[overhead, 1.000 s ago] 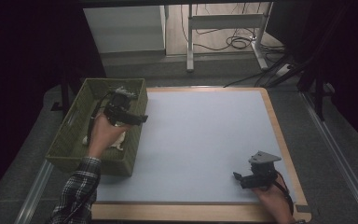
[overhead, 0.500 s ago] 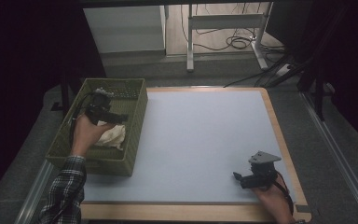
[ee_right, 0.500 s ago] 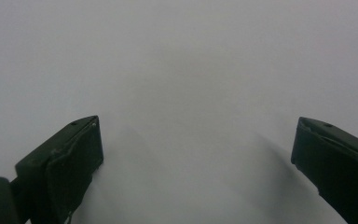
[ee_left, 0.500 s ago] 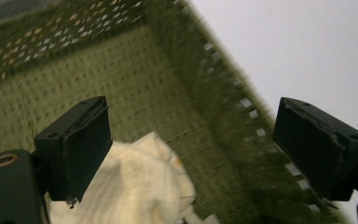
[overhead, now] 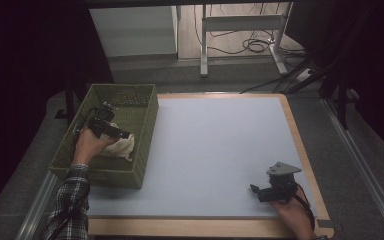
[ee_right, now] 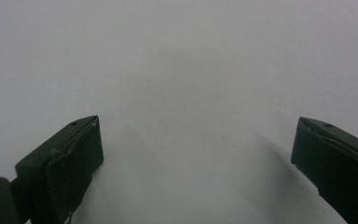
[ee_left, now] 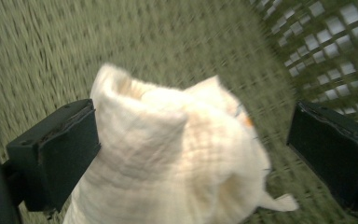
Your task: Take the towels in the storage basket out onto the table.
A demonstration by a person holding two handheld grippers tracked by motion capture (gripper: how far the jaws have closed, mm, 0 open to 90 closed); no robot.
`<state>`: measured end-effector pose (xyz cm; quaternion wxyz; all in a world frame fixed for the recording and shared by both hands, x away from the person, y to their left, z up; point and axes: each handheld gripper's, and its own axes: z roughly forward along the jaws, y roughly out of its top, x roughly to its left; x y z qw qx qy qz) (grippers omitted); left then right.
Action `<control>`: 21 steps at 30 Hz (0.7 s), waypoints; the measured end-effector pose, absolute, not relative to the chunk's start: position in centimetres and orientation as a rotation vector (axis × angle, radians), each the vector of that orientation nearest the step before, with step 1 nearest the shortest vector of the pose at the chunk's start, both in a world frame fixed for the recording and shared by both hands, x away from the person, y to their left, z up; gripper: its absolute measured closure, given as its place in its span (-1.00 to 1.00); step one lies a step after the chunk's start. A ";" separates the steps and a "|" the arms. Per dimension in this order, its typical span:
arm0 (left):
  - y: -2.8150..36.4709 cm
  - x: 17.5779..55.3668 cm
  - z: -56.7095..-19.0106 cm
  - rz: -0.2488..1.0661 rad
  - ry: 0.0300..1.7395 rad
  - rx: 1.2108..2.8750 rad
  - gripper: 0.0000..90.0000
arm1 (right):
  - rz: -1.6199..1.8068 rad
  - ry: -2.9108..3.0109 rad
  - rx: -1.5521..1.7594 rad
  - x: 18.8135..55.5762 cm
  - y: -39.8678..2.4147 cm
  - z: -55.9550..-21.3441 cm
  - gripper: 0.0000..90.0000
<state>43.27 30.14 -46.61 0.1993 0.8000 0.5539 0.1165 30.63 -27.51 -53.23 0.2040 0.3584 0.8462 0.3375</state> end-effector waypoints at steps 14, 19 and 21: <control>30.7 45.1 -50.8 0.120 1.724 2.336 -0.89 | 0.942 2.360 0.998 30.6 -27.5 -53.2 -0.95; 30.3 44.6 -50.5 0.202 1.745 2.407 -0.33 | 0.941 2.359 0.997 30.6 -27.5 -53.2 -0.95; 30.0 44.4 -50.4 0.207 1.737 2.424 -0.12 | 0.941 2.359 0.996 30.6 -27.5 -53.2 -0.95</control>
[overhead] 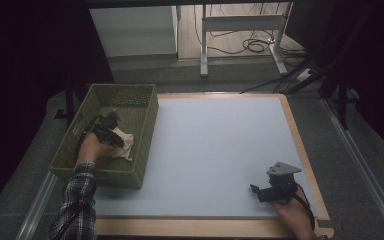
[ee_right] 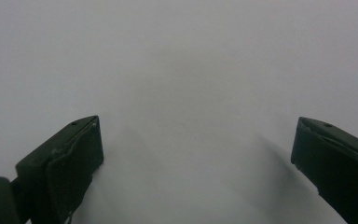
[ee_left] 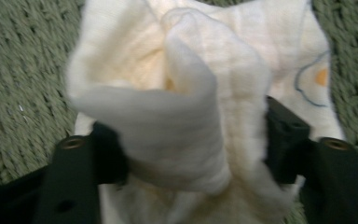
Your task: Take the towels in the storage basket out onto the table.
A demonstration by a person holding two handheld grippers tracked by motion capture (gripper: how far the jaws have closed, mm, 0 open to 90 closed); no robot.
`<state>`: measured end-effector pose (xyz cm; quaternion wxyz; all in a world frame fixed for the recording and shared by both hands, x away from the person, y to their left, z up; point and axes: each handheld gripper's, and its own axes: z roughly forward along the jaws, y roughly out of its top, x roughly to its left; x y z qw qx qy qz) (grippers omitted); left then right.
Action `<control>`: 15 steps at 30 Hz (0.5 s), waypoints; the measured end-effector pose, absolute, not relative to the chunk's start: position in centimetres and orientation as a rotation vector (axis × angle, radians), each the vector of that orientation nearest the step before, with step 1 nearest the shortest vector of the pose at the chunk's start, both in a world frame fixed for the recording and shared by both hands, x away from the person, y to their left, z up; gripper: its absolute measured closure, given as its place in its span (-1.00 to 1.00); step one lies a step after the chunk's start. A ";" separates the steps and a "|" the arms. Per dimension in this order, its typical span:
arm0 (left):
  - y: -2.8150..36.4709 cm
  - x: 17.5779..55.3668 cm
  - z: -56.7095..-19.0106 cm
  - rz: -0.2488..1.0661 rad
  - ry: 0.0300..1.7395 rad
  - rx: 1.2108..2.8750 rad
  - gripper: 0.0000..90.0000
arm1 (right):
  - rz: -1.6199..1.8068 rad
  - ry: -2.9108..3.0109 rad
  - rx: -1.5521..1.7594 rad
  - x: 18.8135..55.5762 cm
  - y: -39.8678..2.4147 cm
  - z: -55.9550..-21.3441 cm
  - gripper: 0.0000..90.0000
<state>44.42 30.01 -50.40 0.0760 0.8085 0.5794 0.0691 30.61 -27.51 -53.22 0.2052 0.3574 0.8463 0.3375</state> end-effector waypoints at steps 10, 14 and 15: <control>30.1 44.0 -49.7 0.229 1.708 2.439 0.62 | 0.941 2.359 0.996 30.6 -27.5 -53.2 -0.95; 31.3 43.5 -48.8 0.208 1.698 2.314 0.63 | 0.941 2.359 0.996 30.6 -27.5 -53.2 -0.95; 31.3 43.5 -48.8 0.208 1.698 2.314 0.63 | 0.941 2.359 0.996 30.6 -27.5 -53.2 -0.95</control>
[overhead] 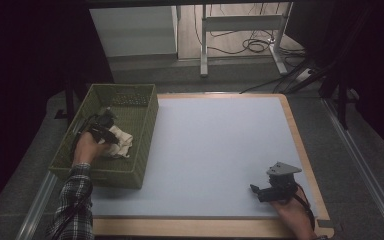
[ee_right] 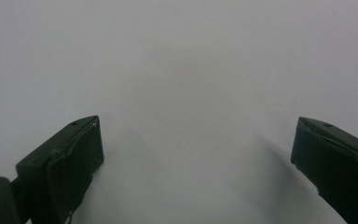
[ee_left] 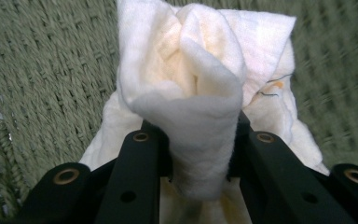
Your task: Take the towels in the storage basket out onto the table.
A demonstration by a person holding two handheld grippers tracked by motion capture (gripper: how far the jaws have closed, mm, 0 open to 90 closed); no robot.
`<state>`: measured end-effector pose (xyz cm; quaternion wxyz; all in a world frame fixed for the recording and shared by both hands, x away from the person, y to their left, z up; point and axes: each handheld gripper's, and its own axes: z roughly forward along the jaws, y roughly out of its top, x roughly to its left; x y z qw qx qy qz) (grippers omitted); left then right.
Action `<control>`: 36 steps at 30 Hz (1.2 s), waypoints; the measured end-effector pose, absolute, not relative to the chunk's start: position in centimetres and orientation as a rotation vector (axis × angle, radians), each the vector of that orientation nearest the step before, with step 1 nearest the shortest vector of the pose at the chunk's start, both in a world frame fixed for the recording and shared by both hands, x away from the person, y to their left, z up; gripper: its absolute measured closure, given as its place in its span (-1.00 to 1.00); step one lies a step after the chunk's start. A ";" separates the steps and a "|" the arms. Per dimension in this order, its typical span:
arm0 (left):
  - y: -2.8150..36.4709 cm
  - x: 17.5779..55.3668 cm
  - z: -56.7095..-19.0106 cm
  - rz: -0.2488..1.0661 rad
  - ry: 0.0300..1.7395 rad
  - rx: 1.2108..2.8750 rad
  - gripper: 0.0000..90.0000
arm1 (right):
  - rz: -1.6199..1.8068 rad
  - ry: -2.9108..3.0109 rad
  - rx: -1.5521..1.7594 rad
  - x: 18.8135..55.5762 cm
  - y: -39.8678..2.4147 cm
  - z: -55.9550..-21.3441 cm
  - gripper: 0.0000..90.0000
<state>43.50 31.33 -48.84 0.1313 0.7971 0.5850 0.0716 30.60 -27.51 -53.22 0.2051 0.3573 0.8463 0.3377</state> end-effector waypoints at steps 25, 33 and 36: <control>32.0 39.9 -40.4 0.381 1.480 2.084 0.62 | 0.940 2.359 0.995 30.6 -27.5 -53.2 -0.95; 31.8 39.3 -38.2 0.435 1.441 2.058 0.62 | 0.939 2.359 0.996 30.6 -27.5 -53.2 -0.95; 31.7 39.1 -37.3 0.456 1.426 2.052 0.62 | 0.939 2.359 0.996 30.6 -27.5 -53.2 -0.95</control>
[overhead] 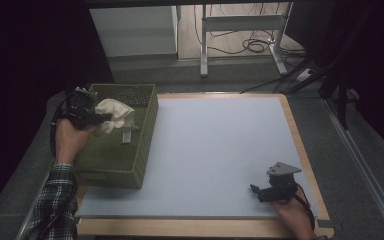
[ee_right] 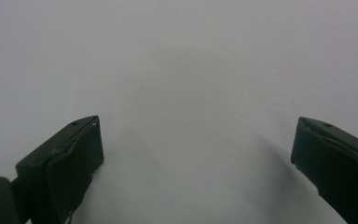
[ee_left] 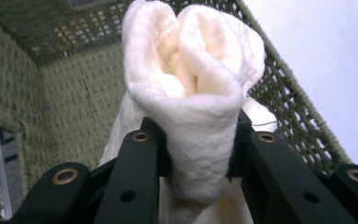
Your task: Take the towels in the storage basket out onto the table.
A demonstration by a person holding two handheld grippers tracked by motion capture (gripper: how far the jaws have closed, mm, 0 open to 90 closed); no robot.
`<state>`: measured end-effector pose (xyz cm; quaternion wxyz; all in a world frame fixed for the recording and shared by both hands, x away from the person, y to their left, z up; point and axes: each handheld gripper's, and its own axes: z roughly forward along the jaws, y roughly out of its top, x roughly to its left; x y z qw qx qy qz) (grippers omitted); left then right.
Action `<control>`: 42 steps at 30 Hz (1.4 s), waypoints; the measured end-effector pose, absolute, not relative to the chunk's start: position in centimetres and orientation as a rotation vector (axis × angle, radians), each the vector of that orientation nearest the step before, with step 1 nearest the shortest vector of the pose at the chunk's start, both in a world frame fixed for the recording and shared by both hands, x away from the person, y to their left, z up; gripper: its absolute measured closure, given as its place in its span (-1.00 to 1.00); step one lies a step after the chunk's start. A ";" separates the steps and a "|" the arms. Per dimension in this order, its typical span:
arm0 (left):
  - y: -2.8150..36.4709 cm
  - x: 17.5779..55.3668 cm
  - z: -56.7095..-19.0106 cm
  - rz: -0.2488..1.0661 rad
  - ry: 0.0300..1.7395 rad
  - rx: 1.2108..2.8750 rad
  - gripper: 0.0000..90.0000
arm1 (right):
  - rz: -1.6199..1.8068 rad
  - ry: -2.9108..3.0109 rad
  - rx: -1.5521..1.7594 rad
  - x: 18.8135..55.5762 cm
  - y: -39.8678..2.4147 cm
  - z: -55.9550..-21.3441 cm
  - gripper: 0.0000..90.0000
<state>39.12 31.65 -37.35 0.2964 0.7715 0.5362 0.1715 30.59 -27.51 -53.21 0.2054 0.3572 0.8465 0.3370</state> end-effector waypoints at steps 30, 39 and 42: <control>25.9 38.1 -30.0 0.567 1.212 2.064 0.61 | 0.940 2.359 0.997 30.6 -27.5 -53.2 -0.95; 22.4 38.7 -29.4 0.548 1.131 2.099 0.61 | 0.940 2.359 0.996 30.6 -27.5 -53.2 -0.95; 21.7 38.8 -29.3 0.543 1.116 2.102 0.61 | 0.940 2.359 0.996 30.6 -27.5 -53.2 -0.95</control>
